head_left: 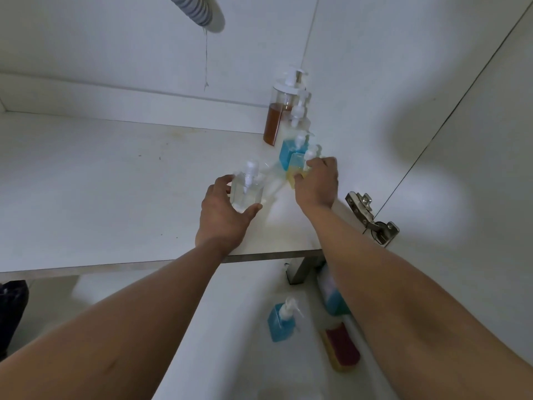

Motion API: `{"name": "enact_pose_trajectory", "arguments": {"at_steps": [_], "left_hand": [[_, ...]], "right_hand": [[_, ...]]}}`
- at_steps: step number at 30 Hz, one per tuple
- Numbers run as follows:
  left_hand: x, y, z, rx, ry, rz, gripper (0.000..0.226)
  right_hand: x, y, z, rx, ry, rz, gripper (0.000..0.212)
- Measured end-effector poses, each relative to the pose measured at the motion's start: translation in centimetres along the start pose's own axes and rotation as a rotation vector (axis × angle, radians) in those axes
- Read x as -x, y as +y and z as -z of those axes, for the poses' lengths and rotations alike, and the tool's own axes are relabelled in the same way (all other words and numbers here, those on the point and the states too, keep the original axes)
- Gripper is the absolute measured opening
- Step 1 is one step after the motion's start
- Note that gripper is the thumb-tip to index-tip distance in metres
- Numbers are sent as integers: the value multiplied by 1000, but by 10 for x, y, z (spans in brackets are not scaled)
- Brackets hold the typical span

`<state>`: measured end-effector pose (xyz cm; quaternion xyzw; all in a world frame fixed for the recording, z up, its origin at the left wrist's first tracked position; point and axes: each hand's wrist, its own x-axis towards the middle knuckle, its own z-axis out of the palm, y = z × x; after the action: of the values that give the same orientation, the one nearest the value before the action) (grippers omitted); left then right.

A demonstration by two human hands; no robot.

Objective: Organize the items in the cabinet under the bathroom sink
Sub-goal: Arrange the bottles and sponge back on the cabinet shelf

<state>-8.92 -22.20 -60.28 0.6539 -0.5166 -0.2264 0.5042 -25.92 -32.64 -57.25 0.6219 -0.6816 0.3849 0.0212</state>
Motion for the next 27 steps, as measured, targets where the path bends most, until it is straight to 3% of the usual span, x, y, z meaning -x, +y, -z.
{"name": "enact_pose_trajectory", "arguments": {"at_steps": [6,11,13,15,17,18,20,23,27], "left_hand": [[2,1,2,34,-3,14,81],[3,4,3,-8,-21,20,79],[4,7,4,-22,-25,21,75],[7,11,6,-34,-43,17,66],[10,13,7,-59,-77,-2,58],[12,13,7,-82,-102,-10,55],[14,15,8,-122,-153,-25,54],[17,17,9,-146,-186,-29,56],[17,16,8,-148,-214,-13,55]], "right_hand": [[-17,5,1,12,-93,-15,35],[-14,-4,22,164,-220,94,39],[-15,-20,43,37,-238,69,41],[-18,-42,67,-236,-311,-50,30],[-14,-66,93,-459,-625,-212,27],[-11,-75,104,-412,-775,-194,38],[-2,-85,114,-170,-876,-54,54],[12,-88,102,108,-791,87,58],[16,-82,90,127,-714,98,54]]}}
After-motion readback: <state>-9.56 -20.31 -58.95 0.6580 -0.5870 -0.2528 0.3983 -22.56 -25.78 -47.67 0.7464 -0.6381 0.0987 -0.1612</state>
